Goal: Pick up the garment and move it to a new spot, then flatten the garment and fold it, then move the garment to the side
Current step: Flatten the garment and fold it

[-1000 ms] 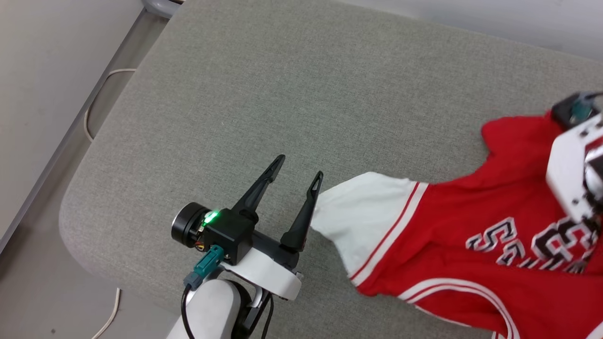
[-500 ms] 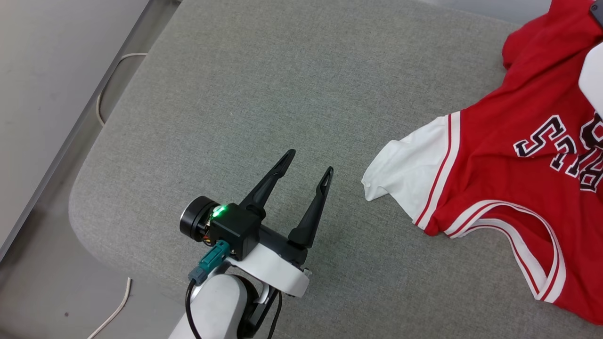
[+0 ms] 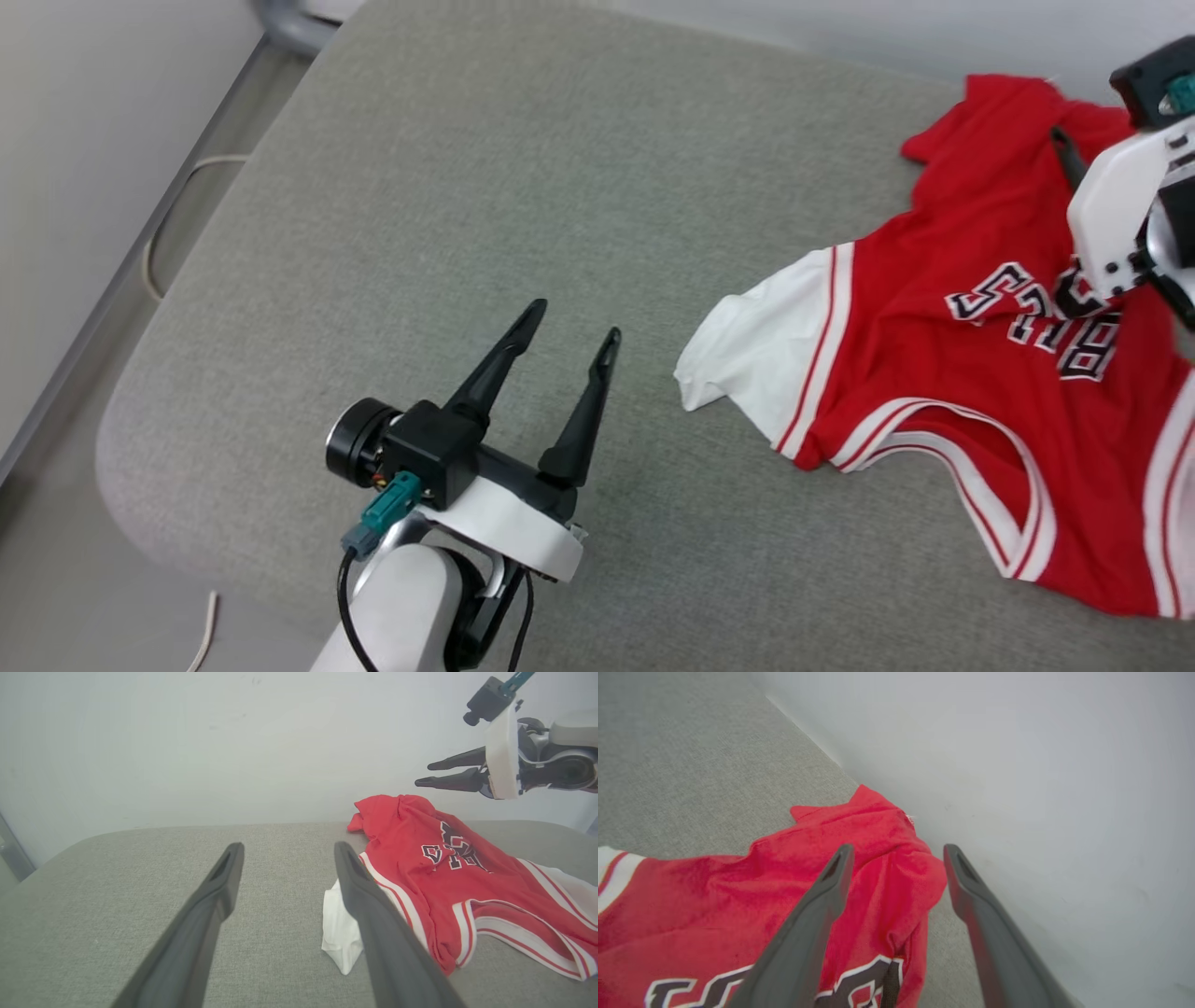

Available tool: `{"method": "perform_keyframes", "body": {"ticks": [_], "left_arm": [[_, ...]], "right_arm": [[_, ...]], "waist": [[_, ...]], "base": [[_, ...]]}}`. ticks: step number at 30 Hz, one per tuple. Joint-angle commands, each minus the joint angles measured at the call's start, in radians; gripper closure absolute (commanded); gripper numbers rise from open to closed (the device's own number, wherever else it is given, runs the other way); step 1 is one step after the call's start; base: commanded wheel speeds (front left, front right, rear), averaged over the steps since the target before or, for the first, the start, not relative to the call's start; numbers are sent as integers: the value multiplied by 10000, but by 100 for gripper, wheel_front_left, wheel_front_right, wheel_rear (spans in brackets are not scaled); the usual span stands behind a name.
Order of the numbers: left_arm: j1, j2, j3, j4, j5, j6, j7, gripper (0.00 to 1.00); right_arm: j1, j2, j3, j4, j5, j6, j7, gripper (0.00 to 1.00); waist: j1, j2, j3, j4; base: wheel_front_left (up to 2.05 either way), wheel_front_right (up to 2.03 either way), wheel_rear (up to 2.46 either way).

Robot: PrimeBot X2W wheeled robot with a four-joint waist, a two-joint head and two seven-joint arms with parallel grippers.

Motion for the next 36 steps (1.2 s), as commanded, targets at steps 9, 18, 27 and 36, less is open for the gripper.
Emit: {"method": "perform_keyframes", "body": {"ticks": [9,18,27,36], "left_arm": [[557,184,652,97,-409,-20,-25,0],[1054,183,1300,430,-773,-20,-25,0],[1211,289,1546,1390,-888,-18,-23,0],[739,636,1549,2339,-751,260,634,0]], "right_arm": [[2056,428,-1303,-1148,993,-18,-2366,0],[5060,875,-3430,-3741,1396,-16,-3044,0],[9070,2854,-6460,-8000,486,-12,-2619,0],[10541,3826,-6792,-10270,49,-13,-1828,0]], "waist": [[0,0,-1446,-1575],[0,0,-1932,-2515],[0,0,-2044,-3185],[0,0,-1728,-3750]], "base": [[0,0,0],[0,0,0],[0,0,0],[0,0,0]]}}
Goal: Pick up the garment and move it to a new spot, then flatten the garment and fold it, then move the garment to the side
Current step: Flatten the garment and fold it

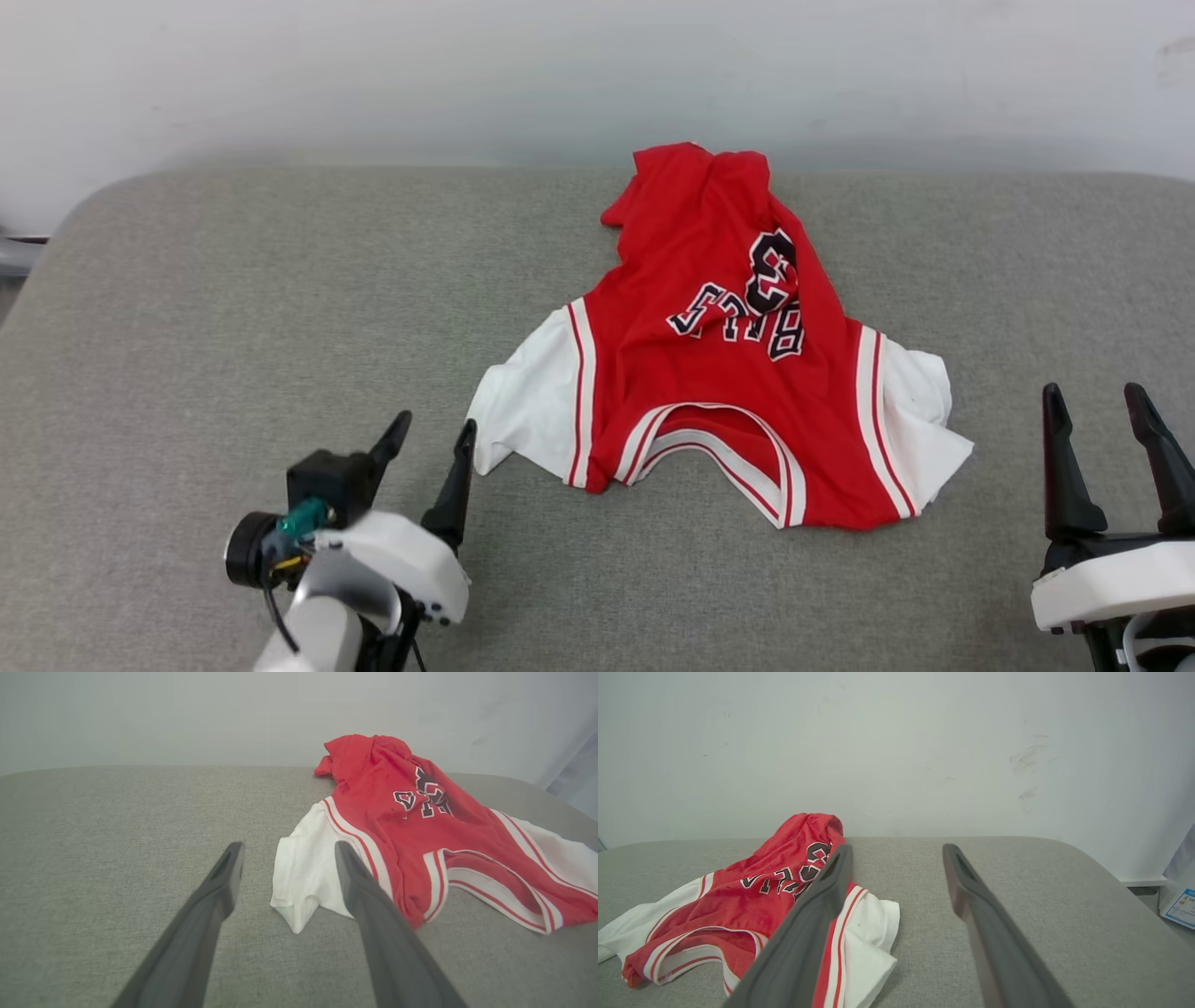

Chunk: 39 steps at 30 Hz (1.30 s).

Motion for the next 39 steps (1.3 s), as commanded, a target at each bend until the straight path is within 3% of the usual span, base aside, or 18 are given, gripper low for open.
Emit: {"method": "perform_keyframes", "body": {"ticks": [1,8,11,19,25,26,27,28,31,39], "left_arm": [[-244,20,57,35,-57,101,245,0],[-1237,828,-301,431,-20,135,4153,0],[-1730,1069,-249,319,-251,85,5184,0],[-2036,1724,-601,-126,-553,-67,7257,0],[-2080,2001,-773,-108,-660,-111,7929,0],[-2068,2018,-817,-40,-714,-127,8058,18],[-2056,2049,-878,25,-747,-146,8149,77],[-2028,2061,-925,98,-778,-135,8227,100],[-1971,2180,-849,251,-839,-71,8164,100],[-1612,2672,61,188,-972,671,7214,100]], "right_arm": [[103,74,40,-127,-3,-8,54,0],[11,146,98,-390,130,-8,232,0],[-15,156,108,-285,114,-8,147,0],[-215,192,168,27,137,-8,-160,0],[-362,218,283,227,61,-8,-252,0],[-393,223,298,264,62,-8,-266,0],[-421,222,315,304,36,-8,-269,0],[-435,222,332,346,-16,-8,-260,0],[-448,212,347,451,-75,-8,-267,0],[-261,88,308,710,-179,-8,-76,0]], "waist": [[1,0,134,-135],[1,0,556,-499],[1,0,748,-647],[1,0,1195,-957],[1,0,1505,-1119],[1,0,1551,-1138],[1,0,1587,-1148],[1,0,1613,-1153],[1,0,1651,-1135],[1,0,1326,-768]], "base": [[0,0,0],[0,0,0],[0,0,0],[0,0,0],[0,0,0],[0,0,0],[0,0,0],[0,0,0],[0,0,0],[0,0,0]]}}
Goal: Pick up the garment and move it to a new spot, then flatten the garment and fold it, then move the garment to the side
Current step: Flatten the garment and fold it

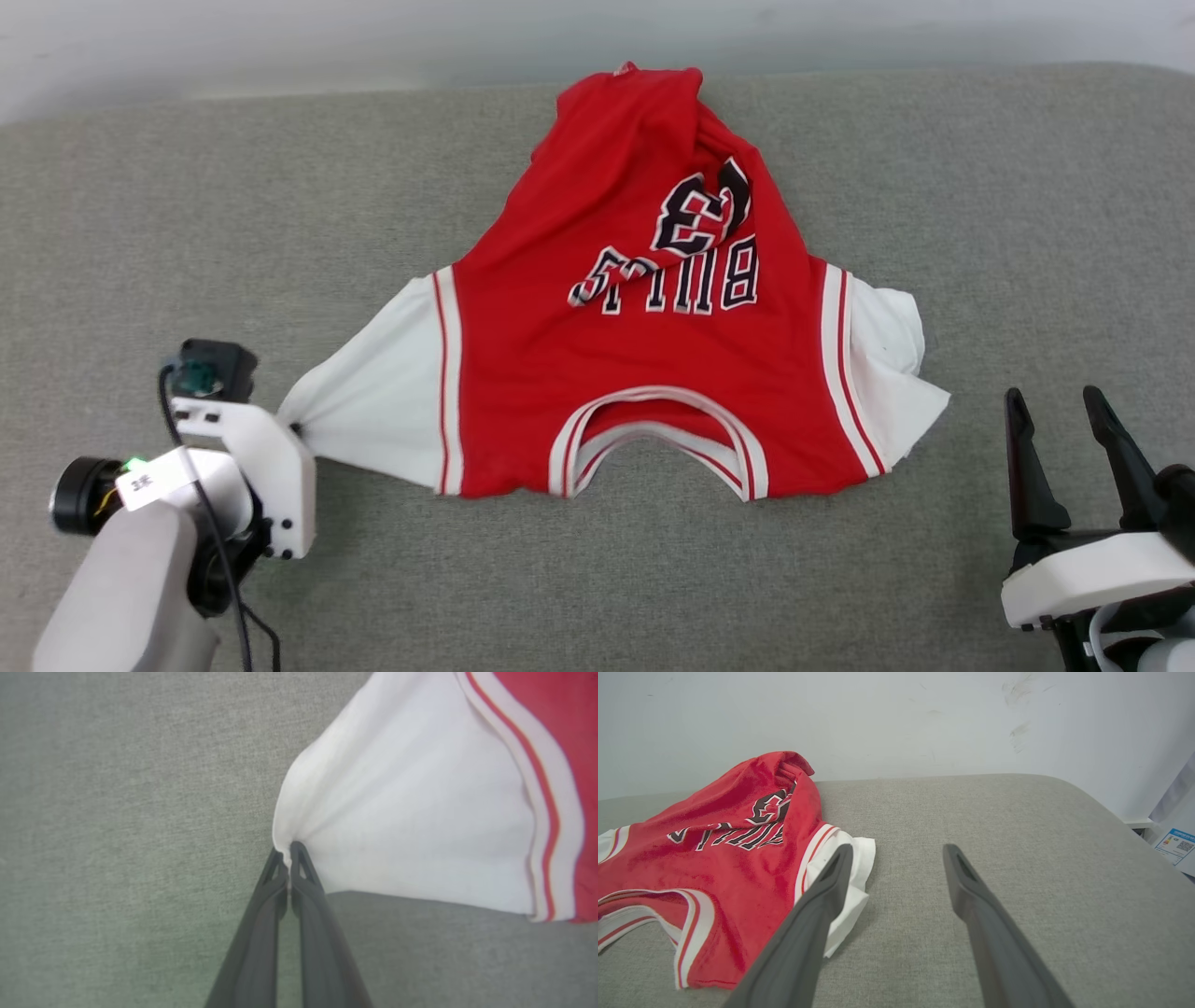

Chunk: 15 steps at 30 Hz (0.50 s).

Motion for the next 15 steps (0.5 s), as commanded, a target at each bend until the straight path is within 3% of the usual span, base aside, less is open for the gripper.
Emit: {"method": "perform_keyframes", "body": {"ticks": [1,4,13,14,15], "left_arm": [[321,120,181,3,-95,155,-110,100],[757,293,451,-89,-289,243,-213,100],[1936,120,167,-1119,-275,528,5,100],[1921,29,107,-1257,-243,492,-205,32],[1824,-51,81,-1351,-190,484,-468,0]], "right_arm": [[97,-77,-40,59,-55,-8,44,0],[160,-103,-45,103,-81,-8,141,0],[279,-131,-192,240,-200,-8,557,0],[266,-136,-202,249,-201,-8,601,0],[252,-154,-228,257,-197,-8,663,0]], "waist": [[-1,0,-156,163],[-1,0,-305,347],[-1,0,-553,883],[-1,0,-567,931],[-1,0,-586,988]], "base": [[0,0,0],[0,0,0],[0,0,0],[0,0,0],[0,0,0]]}}
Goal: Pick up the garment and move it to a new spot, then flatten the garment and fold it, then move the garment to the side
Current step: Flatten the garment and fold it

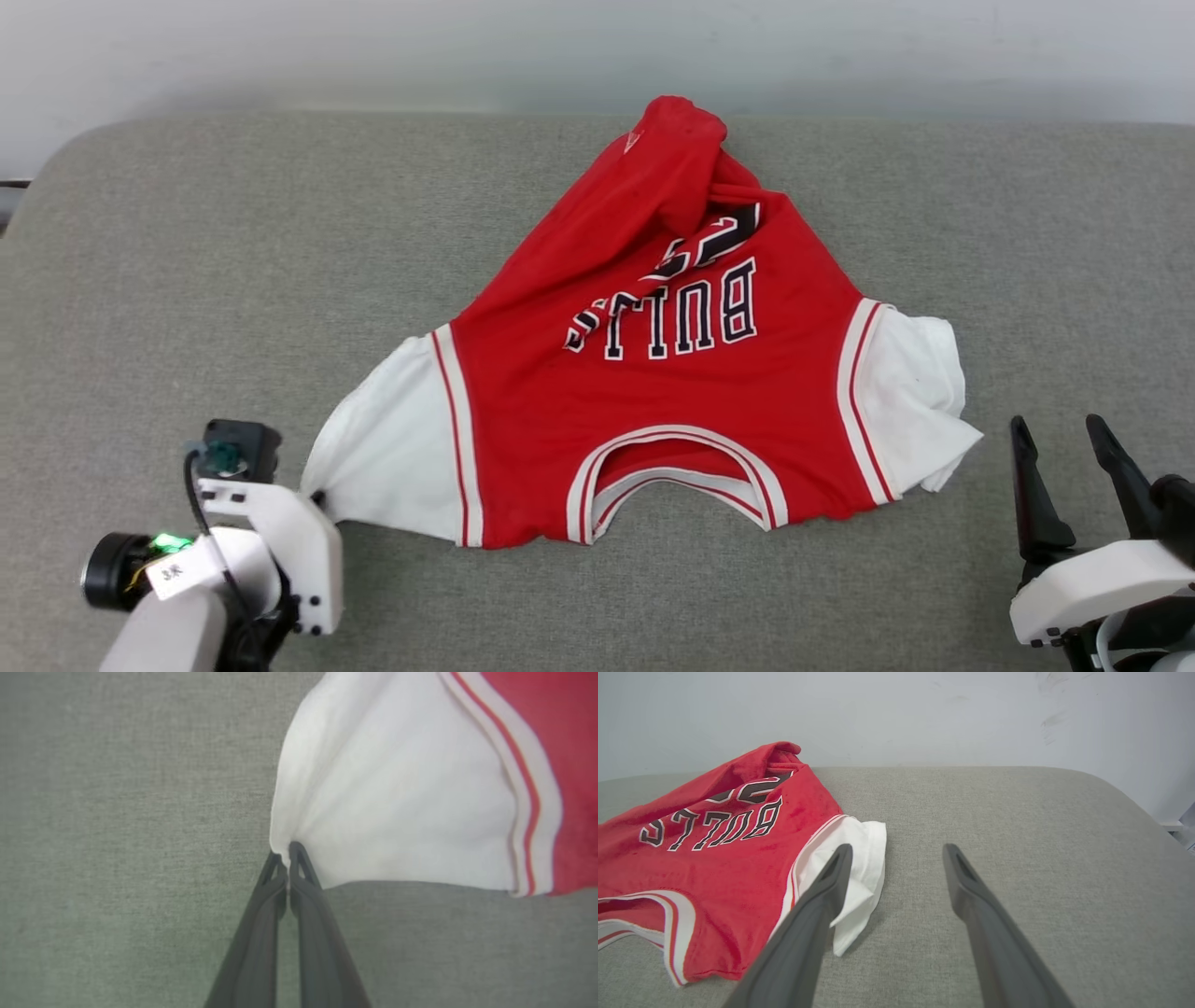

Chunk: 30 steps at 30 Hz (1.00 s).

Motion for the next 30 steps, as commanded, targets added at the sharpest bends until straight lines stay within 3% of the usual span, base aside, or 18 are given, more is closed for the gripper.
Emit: {"method": "perform_keyframes", "body": {"ticks": [1,9,10,11,15,17,22,23,30], "left_arm": [[-154,-129,-65,-163,176,-12,-506,0],[-591,-880,-669,-610,919,-392,-3998,0],[-591,-880,-669,-610,919,-392,-3998,0],[-645,-1114,-759,-666,1116,-375,-5083,0],[-682,-1493,-1233,-921,1730,-543,-7331,0],[-551,-1668,-1218,-986,1743,-476,-7502,0],[-369,-2303,-1093,-2000,2246,-522,-7651,0],[-153,-2517,-1095,-2325,2580,-713,-7635,0],[-160,-2905,-1054,-2373,2867,-1059,-7639,0]], "right_arm": [[37,-86,-44,23,-34,-8,93,0],[-103,-821,-17,-217,285,-8,1303,0],[-103,-821,-17,-217,285,-8,1303,0],[-204,-1200,87,-335,580,-8,1937,0],[-527,-2014,377,-535,1090,-8,3608,0],[-706,-2153,357,-543,1288,-8,4091,0],[-1567,-2644,254,-477,2273,-9,7170,0],[-1991,-3236,537,-287,2332,-9,8928,0],[-2899,-3733,587,487,2230,-9,10948,0]], "waist": [[0,0,-58,140],[0,0,-295,811],[0,0,-295,811],[0,0,-341,983],[0,0,-346,1254],[0,0,-319,1296],[0,0,-148,1637],[0,0,-50,1818],[0,0,273,2340]], "base": [[0,0,0],[0,0,0],[0,0,0],[0,0,0],[0,0,0],[0,0,0],[0,0,0],[0,0,0],[0,0,0]]}}
